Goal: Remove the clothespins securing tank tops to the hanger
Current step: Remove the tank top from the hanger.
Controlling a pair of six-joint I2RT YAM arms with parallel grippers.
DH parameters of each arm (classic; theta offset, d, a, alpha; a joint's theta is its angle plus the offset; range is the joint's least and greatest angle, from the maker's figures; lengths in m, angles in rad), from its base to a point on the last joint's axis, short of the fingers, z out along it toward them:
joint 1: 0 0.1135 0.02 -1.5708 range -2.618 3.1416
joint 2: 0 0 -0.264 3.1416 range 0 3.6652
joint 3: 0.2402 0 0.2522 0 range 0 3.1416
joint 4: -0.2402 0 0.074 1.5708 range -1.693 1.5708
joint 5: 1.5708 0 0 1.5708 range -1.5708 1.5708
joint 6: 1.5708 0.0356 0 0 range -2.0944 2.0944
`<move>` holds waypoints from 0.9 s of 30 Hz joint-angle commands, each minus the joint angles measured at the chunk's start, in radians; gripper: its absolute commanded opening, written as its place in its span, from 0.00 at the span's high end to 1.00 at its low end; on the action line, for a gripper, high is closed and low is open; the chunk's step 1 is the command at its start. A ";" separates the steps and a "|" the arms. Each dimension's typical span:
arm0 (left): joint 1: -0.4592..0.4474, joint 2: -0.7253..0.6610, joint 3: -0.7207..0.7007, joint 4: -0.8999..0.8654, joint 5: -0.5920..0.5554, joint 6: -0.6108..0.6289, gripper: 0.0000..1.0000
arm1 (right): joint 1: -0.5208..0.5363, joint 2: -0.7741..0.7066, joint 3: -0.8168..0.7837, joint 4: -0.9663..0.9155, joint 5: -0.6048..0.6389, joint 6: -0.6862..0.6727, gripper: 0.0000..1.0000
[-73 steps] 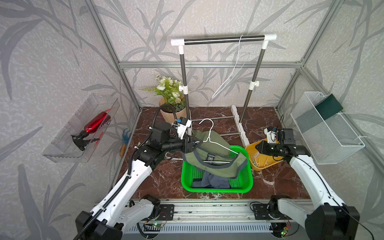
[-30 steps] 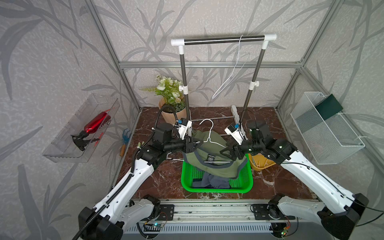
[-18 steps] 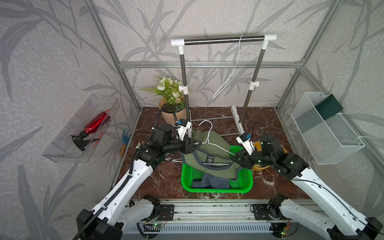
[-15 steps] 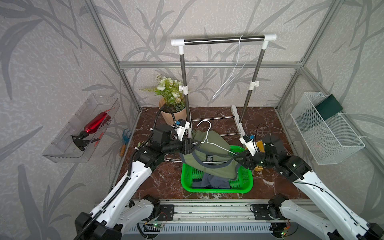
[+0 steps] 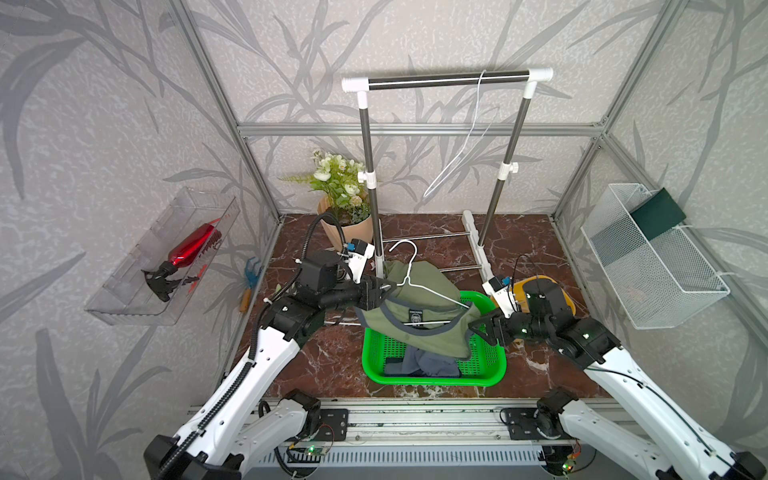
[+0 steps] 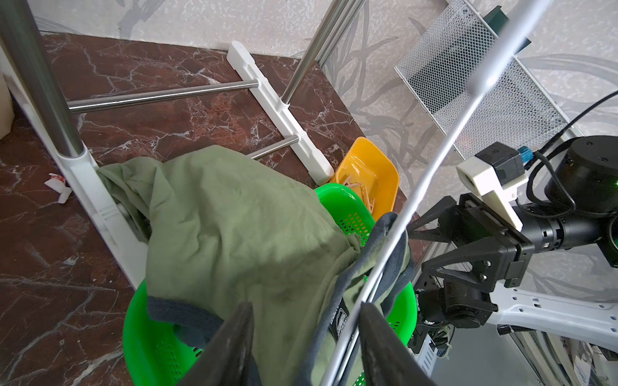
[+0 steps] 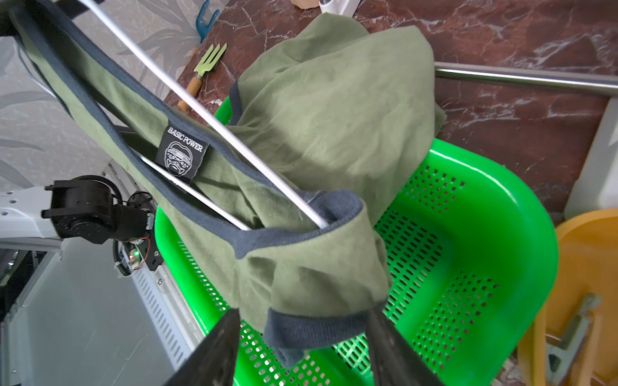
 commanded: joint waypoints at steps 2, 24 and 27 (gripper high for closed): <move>0.006 -0.029 0.025 0.030 0.018 0.003 1.00 | -0.005 -0.001 0.039 -0.020 0.046 0.008 0.32; 0.032 -0.048 0.014 0.047 -0.032 -0.008 1.00 | -0.005 0.070 -0.045 -0.035 0.108 0.078 0.89; 0.041 -0.067 0.010 0.050 -0.050 -0.011 1.00 | -0.005 0.065 -0.049 -0.096 0.139 0.083 0.89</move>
